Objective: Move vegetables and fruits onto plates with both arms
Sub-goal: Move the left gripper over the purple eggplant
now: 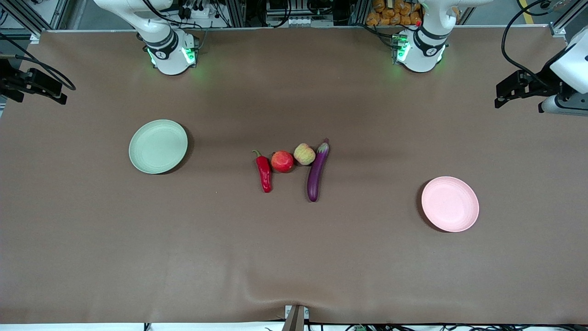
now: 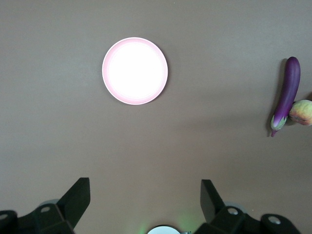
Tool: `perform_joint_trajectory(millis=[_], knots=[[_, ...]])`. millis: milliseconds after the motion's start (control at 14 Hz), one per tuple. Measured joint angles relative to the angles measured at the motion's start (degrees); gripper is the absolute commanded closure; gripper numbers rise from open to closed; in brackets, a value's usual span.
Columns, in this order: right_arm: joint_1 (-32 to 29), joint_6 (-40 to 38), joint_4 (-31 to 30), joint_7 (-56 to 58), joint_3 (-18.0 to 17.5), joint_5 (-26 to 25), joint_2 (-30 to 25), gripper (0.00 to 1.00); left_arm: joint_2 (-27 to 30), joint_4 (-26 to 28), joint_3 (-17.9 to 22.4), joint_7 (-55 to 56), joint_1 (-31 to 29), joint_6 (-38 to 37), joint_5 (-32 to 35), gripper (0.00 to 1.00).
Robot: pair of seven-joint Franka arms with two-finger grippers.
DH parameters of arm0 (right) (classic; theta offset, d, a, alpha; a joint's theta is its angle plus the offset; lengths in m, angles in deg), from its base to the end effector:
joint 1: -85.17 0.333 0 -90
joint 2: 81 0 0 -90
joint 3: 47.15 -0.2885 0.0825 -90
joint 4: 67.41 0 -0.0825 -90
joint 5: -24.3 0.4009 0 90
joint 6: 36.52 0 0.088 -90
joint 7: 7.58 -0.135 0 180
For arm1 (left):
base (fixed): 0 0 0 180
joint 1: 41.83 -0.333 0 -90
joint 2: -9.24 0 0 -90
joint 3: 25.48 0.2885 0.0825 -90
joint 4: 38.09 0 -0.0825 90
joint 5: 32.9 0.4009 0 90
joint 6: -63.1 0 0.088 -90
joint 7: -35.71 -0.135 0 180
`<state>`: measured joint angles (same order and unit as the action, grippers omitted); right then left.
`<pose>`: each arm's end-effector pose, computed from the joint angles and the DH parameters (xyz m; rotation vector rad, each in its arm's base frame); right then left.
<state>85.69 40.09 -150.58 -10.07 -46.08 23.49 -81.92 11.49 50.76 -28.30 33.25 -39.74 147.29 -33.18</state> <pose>0.5382 -0.0074 0.6156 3.1214 -0.0869 -0.1534 0.5466 -0.0481 0.5920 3.1323 -0.2022 -0.0662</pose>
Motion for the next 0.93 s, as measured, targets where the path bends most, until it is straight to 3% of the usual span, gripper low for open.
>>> perform_joint_trajectory(millis=[571,929], knots=[[0.00,-0.28,0.00,0.00,0.00,0.22,0.02,0.00,-0.13,0.08,0.01,0.07,-0.01,0.00,0.00,0.00],[0.00,-0.25,0.00,0.00,-0.03,1.80,0.02,0.00,-3.61,0.22,0.05,3.08,0.05,0.11,-3.43,0.00]])
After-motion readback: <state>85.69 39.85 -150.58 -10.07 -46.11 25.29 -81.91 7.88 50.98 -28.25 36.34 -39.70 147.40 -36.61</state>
